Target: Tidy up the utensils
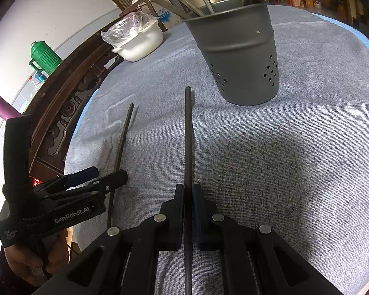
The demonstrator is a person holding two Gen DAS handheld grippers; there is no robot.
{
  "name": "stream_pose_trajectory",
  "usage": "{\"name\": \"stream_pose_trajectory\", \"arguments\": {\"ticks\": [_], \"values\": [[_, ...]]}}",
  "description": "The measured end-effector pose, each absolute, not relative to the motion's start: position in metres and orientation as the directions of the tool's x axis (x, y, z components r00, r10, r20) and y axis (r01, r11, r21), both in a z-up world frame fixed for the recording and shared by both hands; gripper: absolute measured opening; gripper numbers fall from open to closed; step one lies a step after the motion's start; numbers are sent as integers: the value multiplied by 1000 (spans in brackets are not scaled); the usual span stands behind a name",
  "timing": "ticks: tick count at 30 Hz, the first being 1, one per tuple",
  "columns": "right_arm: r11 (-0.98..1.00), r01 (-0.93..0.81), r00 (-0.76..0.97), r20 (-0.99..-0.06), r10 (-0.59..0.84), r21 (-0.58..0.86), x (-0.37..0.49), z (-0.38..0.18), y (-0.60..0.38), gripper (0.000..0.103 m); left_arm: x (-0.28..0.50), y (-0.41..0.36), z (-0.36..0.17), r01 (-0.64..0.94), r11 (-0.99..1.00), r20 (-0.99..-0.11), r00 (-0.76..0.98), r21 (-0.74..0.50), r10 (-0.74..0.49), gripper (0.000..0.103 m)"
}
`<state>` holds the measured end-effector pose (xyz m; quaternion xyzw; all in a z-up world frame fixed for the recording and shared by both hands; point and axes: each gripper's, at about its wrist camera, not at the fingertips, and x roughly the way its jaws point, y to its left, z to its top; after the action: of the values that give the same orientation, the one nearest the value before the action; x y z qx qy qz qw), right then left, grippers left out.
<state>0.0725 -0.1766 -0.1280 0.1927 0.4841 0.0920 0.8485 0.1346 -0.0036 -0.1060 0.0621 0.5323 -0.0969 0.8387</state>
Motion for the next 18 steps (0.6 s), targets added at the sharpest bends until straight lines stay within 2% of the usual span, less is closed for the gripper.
{"name": "stream_pose_trajectory", "arguments": {"ticks": [11,16,18], "values": [[893,59,489,-793,363,446,90,-130,-181,10,144,-7,-107,235,972,-903,417,-3,-104,75],[917,48,500,-804,322,397,91,-128,-172,10,149,-5,-105,228,972,-895,420,-57,-151,75],[923,48,499,-809,309,383,90,-128,-171,10,149,-1,-104,218,972,-886,430,-83,-173,64]]}}
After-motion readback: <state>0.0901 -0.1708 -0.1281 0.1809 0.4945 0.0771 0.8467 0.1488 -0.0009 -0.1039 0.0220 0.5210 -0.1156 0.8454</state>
